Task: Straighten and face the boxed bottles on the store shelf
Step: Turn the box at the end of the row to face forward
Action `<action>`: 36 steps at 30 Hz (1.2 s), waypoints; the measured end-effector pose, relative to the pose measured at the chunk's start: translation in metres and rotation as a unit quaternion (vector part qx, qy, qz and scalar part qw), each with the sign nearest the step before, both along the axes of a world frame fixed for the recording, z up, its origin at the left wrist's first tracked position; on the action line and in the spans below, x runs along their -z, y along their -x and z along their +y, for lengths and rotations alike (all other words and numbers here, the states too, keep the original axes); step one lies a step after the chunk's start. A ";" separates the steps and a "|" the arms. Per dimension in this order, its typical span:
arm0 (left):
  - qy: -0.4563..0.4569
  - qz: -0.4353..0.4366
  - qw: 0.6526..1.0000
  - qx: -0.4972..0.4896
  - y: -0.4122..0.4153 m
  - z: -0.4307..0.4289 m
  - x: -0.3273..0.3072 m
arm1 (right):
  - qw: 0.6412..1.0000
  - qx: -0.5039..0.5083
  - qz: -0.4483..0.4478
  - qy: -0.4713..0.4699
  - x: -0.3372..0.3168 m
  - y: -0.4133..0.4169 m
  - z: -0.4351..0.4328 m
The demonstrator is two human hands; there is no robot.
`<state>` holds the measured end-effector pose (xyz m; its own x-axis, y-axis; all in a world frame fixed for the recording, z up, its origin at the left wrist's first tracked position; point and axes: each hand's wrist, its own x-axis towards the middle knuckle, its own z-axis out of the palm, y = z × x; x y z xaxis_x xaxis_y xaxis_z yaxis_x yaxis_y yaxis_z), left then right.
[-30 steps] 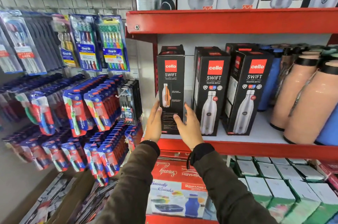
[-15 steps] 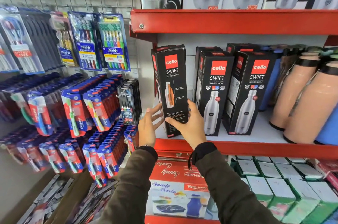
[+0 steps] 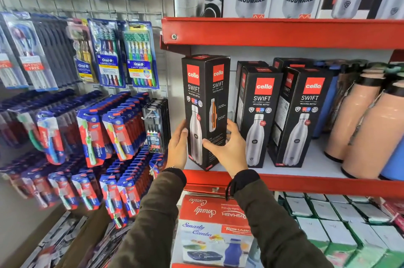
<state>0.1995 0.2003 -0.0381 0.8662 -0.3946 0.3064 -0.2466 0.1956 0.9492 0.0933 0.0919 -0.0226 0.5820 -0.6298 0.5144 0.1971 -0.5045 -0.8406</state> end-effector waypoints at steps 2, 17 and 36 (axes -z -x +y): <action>-0.018 0.034 0.999 0.021 -0.005 -0.002 -0.002 | 1.000 -0.020 0.004 0.001 0.000 -0.001 0.000; -0.011 -0.010 1.000 -0.001 0.001 -0.002 0.010 | 0.996 -0.059 0.056 0.047 0.009 -0.002 -0.007; -0.028 -0.055 0.998 0.013 0.008 -0.014 0.022 | 0.998 -0.025 0.049 0.011 0.030 -0.008 -0.016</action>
<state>0.1917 0.1863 -0.0602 0.8180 -0.4355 0.3758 -0.3454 0.1505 0.9263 0.1009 0.0763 -0.0524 0.6609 -0.5883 0.4661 0.1389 -0.5144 -0.8462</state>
